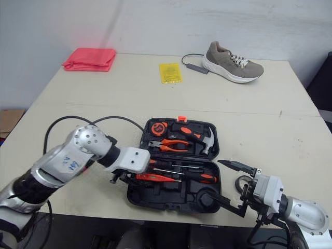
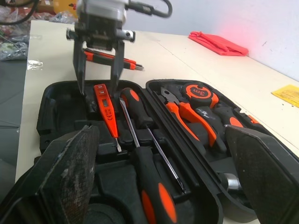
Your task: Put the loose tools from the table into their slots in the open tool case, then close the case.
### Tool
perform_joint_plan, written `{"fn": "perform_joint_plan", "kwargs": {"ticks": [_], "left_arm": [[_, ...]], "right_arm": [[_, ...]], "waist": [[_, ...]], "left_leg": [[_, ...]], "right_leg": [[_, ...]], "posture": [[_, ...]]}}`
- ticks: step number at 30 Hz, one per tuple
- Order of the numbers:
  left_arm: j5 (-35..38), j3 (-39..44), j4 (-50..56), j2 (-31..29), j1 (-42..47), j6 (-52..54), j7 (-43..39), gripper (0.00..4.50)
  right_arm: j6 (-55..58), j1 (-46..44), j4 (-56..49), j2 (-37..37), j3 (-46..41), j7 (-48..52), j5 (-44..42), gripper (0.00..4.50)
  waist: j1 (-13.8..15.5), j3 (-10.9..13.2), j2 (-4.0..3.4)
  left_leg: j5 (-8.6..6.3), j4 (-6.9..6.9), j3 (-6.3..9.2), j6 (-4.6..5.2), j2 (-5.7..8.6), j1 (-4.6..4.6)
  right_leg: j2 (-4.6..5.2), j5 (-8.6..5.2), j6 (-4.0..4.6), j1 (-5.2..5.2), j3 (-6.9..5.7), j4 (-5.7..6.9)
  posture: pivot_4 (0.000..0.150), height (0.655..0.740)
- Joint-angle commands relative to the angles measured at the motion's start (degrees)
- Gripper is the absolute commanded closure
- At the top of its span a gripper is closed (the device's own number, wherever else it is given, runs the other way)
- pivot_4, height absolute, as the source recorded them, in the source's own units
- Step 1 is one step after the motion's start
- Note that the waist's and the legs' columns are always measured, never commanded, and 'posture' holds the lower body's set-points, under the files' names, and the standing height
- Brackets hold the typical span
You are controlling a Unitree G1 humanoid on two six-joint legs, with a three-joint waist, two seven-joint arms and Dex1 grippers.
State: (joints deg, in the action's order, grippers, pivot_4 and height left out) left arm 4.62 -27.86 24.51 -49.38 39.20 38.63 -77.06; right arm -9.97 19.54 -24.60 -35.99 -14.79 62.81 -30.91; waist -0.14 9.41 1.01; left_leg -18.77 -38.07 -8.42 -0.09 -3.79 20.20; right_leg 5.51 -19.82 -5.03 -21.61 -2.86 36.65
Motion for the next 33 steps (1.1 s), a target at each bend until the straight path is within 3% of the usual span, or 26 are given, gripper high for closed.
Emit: {"fn": "perform_joint_plan", "kwargs": {"ticks": [1, 10, 11, 12, 15, 33], "left_arm": [[4.4, 6.0, -0.6, 0.2, -1.7, -2.3, 0.1, 2.36], [16.7, 19.7, -12.3, 5.8, -9.7, -17.4, -2.1, 2.36], [16.9, 20.0, -13.2, 6.1, -10.3, -18.3, -2.2, 2.92], [17.0, 20.4, -13.8, 6.8, -11.1, -19.4, -1.8, 3.13], [17.3, 21.0, -15.3, 9.3, -13.8, -20.7, 1.1, 4.45], [7.0, 12.8, -17.5, 12.9, -20.3, -27.2, 7.8, 4.45]], "right_arm": [[-0.3, 0.1, -1.7, -0.7, -1.5, -0.1, -1.3, 0.0], [-0.2, -0.2, -1.2, -0.9, -1.9, 0.0, -1.5, 0.0], [-0.2, -0.2, -1.2, -0.9, -2.0, 0.0, -1.6, 0.0], [-0.2, -0.2, -1.1, -0.8, -2.0, -0.1, -1.6, 0.0], [-0.4, -0.4, -1.1, -0.6, -2.3, -0.2, -1.6, 0.0], [0.3, -0.3, -1.0, -0.9, -2.3, 0.1, -1.5, 0.0]], "waist": [[0.0, 0.0, 0.0], [0.0, 0.0, 0.02], [0.0, 0.0, 0.02], [0.0, 0.0, 0.02], [0.1, 0.0, 0.02], [0.1, 0.0, 0.02]], "left_leg": [[0.0, 0.0, 0.0, 0.0, 0.0, 0.0], [-0.02, -0.01, 0.01, 0.04, 0.01, 0.02], [-0.02, -0.01, 0.01, 0.04, 0.01, 0.02], [-0.02, -0.01, 0.01, 0.04, 0.01, 0.03], [-0.03, 0.0, 0.01, 0.05, 0.01, 0.03], [-0.08, 0.02, 0.0, 0.05, 0.01, 0.02]], "right_leg": [[-0.01, 0.0, 0.0, 0.0, 0.0, -0.01], [0.08, 0.01, -0.01, 0.0, -0.06, -0.04], [0.08, 0.01, -0.01, 0.0, -0.06, -0.03], [0.08, 0.01, -0.02, 0.01, -0.06, -0.03], [0.07, 0.02, -0.04, 0.01, -0.07, -0.05], [0.16, 0.04, -0.06, 0.02, -0.08, -0.09]], "posture": [[0.15, 0.74], [0.15, 0.74], [0.15, 0.74], [0.15, 0.74], [0.15, 0.74], [0.15, 0.74]]}}
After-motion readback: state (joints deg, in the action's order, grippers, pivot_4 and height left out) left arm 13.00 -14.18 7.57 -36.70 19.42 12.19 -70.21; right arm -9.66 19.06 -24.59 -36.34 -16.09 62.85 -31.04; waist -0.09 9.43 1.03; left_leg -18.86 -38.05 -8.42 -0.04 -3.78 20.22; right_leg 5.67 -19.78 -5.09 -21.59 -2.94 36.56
